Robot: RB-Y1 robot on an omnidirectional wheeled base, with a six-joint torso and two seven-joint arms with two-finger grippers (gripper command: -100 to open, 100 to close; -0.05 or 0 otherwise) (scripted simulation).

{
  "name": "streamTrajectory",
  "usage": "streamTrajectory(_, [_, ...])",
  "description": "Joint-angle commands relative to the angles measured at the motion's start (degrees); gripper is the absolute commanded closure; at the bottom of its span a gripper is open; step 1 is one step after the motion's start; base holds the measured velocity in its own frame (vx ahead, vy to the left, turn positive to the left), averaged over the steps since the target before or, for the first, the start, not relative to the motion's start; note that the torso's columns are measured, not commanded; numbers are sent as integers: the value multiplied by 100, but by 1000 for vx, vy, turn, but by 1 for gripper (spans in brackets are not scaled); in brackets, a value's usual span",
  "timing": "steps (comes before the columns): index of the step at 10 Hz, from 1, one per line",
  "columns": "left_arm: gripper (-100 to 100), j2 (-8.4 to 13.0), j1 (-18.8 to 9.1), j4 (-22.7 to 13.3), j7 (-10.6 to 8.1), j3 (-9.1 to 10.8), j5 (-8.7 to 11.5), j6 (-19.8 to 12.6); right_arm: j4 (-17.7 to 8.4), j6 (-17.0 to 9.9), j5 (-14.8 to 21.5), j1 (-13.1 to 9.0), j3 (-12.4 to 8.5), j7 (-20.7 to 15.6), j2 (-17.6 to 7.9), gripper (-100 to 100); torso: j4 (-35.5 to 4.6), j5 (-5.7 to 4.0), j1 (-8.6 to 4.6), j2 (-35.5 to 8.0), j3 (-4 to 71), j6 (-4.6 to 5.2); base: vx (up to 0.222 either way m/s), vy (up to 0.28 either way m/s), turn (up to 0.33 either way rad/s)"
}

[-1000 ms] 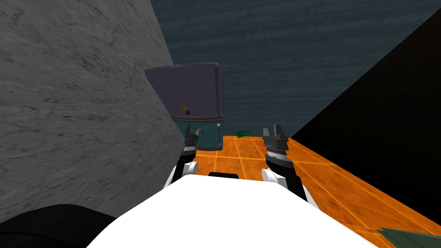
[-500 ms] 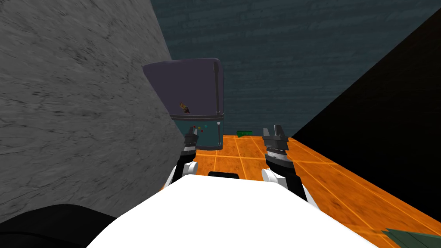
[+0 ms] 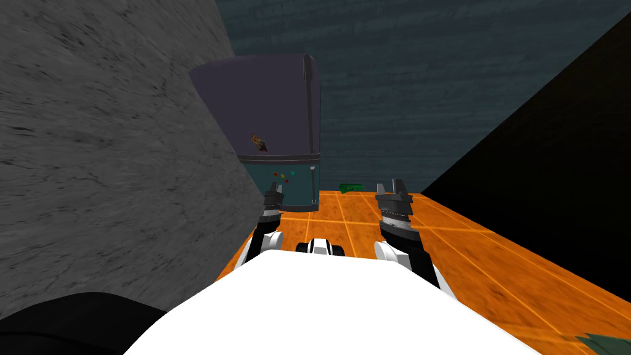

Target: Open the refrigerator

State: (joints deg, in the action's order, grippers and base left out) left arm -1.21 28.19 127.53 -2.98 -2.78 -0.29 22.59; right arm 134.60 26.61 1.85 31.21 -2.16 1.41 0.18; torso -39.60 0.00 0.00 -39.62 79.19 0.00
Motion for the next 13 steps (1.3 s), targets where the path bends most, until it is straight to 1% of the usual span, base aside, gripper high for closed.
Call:
streamTrajectory(1, [-100,386,34,33,-38,24,86,-77,-2,0,0,1,0,0,0,0,-187,0,-1,-187,398,-1,63,-42,71])
streamTrajectory(4, [-100,759,118,119,-128,81,291,-260,-3,0,0,2,1,0,1,0,-263,-3,-9,-253,544,0,95,-68,83])
streamTrajectory(5, [-100,915,194,196,-210,134,477,-427,-2,0,0,2,0,0,1,0,-264,-2,-6,-254,546,0,177,-118,208])
streamTrajectory(8, [-100,1051,325,327,-351,224,798,-713,-2,0,0,4,1,0,1,0,-264,-3,-11,-256,547,2,227,-161,157])
streamTrajectory(11, [-100,1112,456,459,-494,315,1122,-1003,-2,0,0,3,0,0,1,0,-273,6,21,-281,529,0,175,-111,145])
streamTrajectory(13, [-100,1137,538,538,-583,371,1325,-1185,-3,0,0,2,0,0,1,0,-271,1,2,-274,533,0,151,-112,140])
